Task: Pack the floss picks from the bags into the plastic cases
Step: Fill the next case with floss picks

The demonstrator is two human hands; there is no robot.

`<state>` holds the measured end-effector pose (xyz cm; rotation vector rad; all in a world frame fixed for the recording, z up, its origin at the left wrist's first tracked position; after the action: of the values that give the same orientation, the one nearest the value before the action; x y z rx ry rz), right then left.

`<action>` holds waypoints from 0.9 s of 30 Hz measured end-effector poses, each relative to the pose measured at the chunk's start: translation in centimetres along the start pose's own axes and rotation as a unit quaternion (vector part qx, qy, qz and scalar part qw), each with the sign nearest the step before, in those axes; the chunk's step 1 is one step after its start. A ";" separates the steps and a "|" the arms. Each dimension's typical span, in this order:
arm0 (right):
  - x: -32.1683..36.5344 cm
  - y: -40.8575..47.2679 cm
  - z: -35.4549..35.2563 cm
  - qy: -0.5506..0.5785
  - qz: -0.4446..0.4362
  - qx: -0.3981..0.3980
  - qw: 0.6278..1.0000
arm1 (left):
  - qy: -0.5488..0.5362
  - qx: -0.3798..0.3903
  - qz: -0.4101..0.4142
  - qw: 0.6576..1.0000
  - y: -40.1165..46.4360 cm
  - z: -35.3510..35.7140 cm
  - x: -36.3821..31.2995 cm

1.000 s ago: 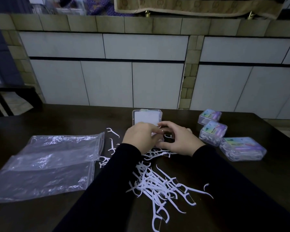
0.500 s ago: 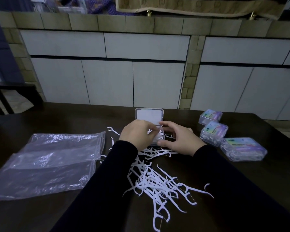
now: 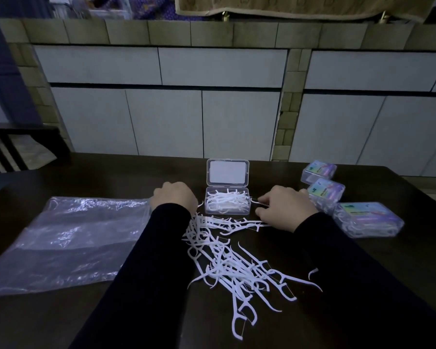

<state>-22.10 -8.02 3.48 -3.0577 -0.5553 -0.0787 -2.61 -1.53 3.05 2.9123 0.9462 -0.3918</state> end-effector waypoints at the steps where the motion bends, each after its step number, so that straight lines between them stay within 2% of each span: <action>1: 0.2 -0.1 -0.1 -0.003 0.003 0.002 1.000 | -0.002 -0.003 0.001 1.000 0.0 0.0 0.0; 8: 0.7 -1.2 -1.7 -0.034 -0.033 0.014 0.999 | -0.063 -0.015 0.017 0.998 0.2 -0.4 -0.1; 13: 0.6 -1.9 -2.3 0.012 -0.072 0.010 0.997 | -0.077 -0.056 0.009 0.995 0.3 -0.6 0.7; 16: 0.6 -2.1 -2.3 0.041 -0.085 0.052 0.994 | -0.062 0.000 0.001 0.998 0.2 -0.4 0.8; 22: 0.2 -1.8 -1.7 0.129 -0.118 0.121 0.977 | -0.073 0.064 0.032 0.995 -0.1 -1.0 0.5; 27: 0.4 -1.8 -1.7 0.105 -0.139 0.116 0.978 | -0.084 0.096 0.058 0.990 -0.5 -1.2 0.4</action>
<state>-22.47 -6.27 5.25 -2.6846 -0.9004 -0.3158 -2.35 -0.77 4.12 3.0230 0.7490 -0.7442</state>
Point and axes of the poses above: each hand's wrist, its own y-axis towards the middle knuckle, its own z-axis out of the palm, x = y × z, the point moved 1 cm from there along y, towards the middle knuckle, and after that the axes turned 4 degrees about z, right-handed, at the moved point
